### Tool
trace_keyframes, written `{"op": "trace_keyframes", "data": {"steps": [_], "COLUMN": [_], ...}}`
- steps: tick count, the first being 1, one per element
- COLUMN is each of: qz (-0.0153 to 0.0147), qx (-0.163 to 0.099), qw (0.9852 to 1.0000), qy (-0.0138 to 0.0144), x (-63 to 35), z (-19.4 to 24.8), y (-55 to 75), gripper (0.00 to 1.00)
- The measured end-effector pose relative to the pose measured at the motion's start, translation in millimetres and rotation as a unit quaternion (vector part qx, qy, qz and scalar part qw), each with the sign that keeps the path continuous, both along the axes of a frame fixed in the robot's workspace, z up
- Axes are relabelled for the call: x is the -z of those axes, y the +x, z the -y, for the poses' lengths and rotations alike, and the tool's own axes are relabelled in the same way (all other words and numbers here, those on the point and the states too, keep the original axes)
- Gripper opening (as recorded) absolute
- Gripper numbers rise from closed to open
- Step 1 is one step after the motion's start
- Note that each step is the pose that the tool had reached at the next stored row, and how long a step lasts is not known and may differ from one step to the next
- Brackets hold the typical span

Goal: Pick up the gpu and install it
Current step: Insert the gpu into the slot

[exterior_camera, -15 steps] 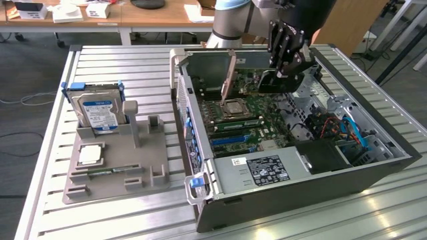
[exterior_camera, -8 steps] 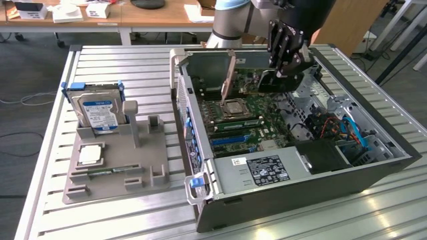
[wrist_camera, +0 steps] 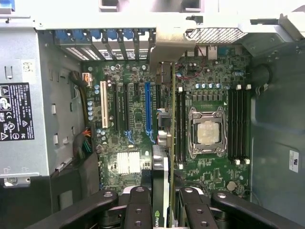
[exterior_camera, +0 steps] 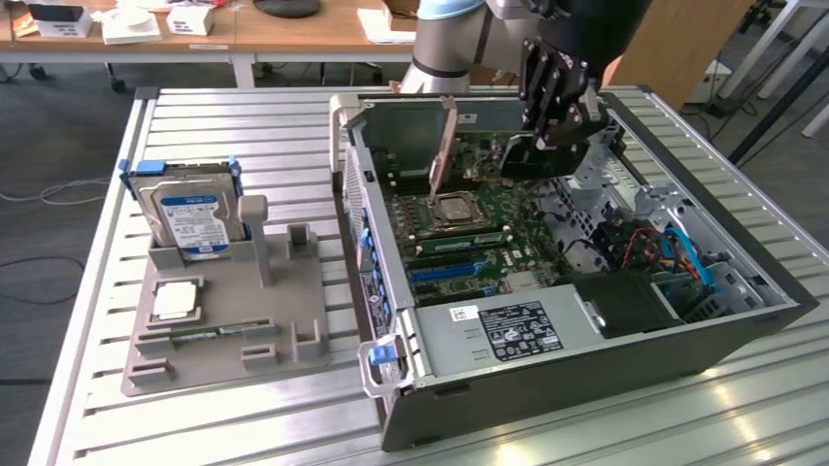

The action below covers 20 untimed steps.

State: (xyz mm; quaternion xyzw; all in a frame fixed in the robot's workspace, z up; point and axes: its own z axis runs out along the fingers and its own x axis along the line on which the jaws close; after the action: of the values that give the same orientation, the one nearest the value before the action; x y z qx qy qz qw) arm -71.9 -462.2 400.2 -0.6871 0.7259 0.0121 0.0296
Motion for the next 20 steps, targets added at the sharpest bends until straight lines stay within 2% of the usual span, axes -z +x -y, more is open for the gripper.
{"op": "trace_keyframes", "data": {"steps": [6, 13, 20], "qz": [0.0, 0.0, 0.0], "qx": [0.0, 0.0, 0.0], "qw": [1.0, 1.0, 1.0], "qy": [0.0, 0.0001, 0.0], "x": [7.9, 8.5, 14.6], "z": [0.0, 0.0, 0.0], "y": [0.0, 0.0, 0.0], "gripper": [0.27, 0.27, 0.27]}}
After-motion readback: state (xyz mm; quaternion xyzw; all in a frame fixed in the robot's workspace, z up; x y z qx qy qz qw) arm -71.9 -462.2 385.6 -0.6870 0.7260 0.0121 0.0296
